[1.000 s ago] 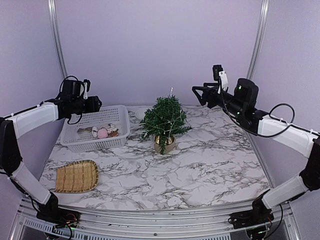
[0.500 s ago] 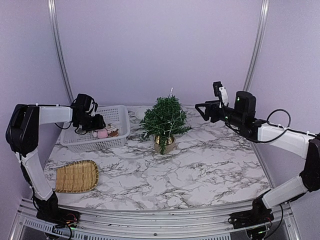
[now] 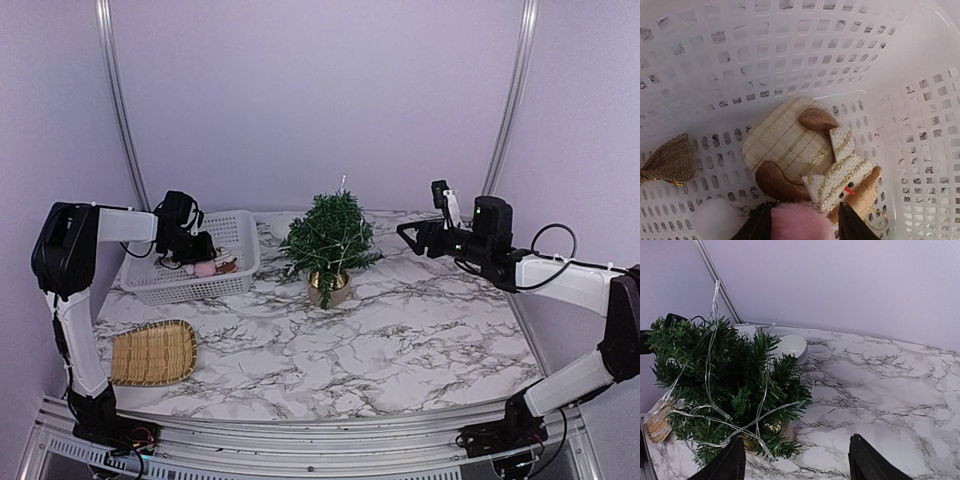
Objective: Decorate the small christmas tree
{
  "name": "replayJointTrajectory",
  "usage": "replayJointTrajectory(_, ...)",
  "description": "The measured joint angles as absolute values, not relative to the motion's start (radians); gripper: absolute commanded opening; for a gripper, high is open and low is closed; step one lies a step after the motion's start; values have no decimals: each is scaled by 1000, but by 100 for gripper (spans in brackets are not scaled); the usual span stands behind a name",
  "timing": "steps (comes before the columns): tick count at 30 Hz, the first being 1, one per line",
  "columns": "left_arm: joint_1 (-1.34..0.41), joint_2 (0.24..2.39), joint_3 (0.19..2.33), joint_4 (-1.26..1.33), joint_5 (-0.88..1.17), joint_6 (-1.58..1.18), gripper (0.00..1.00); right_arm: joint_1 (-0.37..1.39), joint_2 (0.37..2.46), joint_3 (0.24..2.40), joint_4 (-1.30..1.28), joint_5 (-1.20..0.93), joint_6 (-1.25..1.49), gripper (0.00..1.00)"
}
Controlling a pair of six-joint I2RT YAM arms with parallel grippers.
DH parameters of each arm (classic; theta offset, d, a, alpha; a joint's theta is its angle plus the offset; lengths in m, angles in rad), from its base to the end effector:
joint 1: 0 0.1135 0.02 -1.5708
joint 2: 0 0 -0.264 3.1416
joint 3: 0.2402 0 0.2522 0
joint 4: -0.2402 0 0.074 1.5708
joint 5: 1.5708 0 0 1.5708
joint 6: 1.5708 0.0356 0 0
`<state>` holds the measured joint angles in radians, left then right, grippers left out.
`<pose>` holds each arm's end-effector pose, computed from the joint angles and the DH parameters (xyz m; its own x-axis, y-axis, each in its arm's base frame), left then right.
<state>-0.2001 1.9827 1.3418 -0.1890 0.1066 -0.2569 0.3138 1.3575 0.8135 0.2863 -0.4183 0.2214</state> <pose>0.4224 -0.0895 0.1763 -0.7675 -0.1021 -0.6329 0.0755 0.9660 -0.2474 0.2883 0.1088 0.2689 -0.3805 0.0875 -0.9206 -0.5864 0.7469 0.3133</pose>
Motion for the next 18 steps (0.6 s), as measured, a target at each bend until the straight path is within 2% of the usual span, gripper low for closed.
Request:
replayJointTrajectory(4,-200,1982,1328,-196,98,-252,55,314,1357,813,287,-420,222,68)
replayJointTrajectory(11,-200,1978,1291,-211,83,-247,55,314,1357,814,292,-429,236,68)
replayJointTrajectory(18,-200,1978,1291,-212,74,-244,37,314,1357,814,292,-429,236,68)
